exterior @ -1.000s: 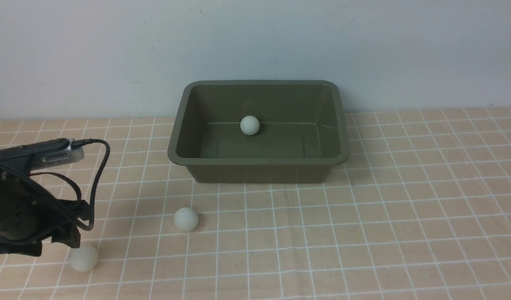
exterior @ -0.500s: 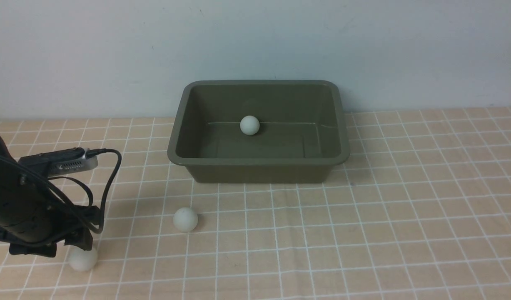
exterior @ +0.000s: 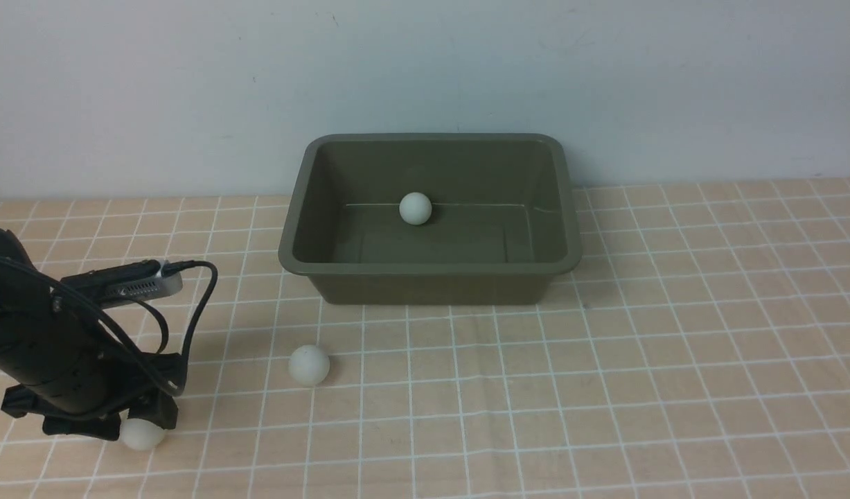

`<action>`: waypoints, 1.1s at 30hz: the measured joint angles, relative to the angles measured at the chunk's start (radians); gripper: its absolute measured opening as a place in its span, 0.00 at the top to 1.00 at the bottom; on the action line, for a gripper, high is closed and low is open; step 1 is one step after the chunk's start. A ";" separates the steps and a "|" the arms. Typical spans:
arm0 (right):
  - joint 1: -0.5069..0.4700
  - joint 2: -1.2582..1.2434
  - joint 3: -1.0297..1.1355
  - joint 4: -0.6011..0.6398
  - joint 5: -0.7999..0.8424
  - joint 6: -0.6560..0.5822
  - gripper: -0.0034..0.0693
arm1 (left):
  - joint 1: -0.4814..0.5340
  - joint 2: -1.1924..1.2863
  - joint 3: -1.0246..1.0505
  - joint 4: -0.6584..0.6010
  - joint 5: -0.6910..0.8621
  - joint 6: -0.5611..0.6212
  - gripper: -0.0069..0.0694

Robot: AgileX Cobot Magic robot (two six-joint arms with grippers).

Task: Put the table tennis balls into the box on the light coffee tablecloth.
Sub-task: 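Reach for and grasp a ping pong ball on the table beside the basket, then drop the ball into the bin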

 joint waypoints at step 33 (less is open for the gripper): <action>0.000 0.002 0.000 -0.004 0.000 -0.020 0.31 | -0.327 0.217 -0.853 -0.179 0.219 0.073 0.51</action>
